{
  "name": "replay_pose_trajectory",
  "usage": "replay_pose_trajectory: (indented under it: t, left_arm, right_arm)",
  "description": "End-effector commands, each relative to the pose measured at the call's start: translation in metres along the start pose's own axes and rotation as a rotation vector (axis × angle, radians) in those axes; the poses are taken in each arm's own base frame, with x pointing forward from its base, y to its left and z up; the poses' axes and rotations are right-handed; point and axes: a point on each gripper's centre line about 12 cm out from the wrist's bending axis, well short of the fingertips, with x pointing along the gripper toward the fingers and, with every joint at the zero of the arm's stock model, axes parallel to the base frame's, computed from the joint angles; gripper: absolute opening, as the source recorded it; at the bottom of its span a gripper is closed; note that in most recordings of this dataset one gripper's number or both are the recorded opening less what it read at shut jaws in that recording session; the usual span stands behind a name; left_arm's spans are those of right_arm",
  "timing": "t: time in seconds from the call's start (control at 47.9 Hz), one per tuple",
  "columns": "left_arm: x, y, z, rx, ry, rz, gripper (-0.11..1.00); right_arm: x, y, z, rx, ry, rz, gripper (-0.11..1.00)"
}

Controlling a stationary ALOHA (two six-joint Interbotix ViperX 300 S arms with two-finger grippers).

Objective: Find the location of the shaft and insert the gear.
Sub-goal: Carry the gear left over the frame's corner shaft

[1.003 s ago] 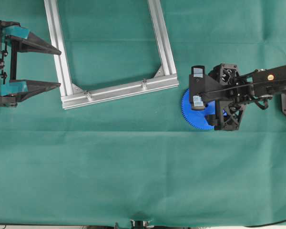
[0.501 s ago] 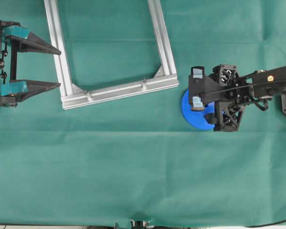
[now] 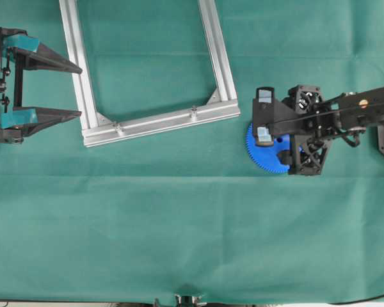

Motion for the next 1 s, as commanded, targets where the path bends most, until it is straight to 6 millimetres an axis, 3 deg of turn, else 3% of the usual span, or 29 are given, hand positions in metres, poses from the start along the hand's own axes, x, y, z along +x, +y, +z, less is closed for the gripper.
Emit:
replay_pose_trajectory:
  t: [0.0, 0.418, 0.71, 0.982]
  left_arm:
    - [0.001, 0.0, 0.012, -0.002, -0.028, 0.002, 0.98]
    - [0.001, 0.0, 0.01, -0.004, -0.015, 0.001, 0.98]
    - [0.001, 0.0, 0.01, -0.007, -0.012, 0.002, 0.98]
    - [0.001, 0.0, 0.01, -0.005, -0.012, 0.001, 0.98]
  right_arm:
    - [-0.023, 0.005, 0.016, 0.014, -0.065, 0.023, 0.69]
    - [-0.092, 0.012, 0.04, 0.024, -0.107, 0.028, 0.69]
    - [-0.091, 0.013, 0.051, 0.002, -0.111, 0.002, 0.69]
    - [-0.085, 0.022, 0.085, -0.015, -0.144, -0.005, 0.69]
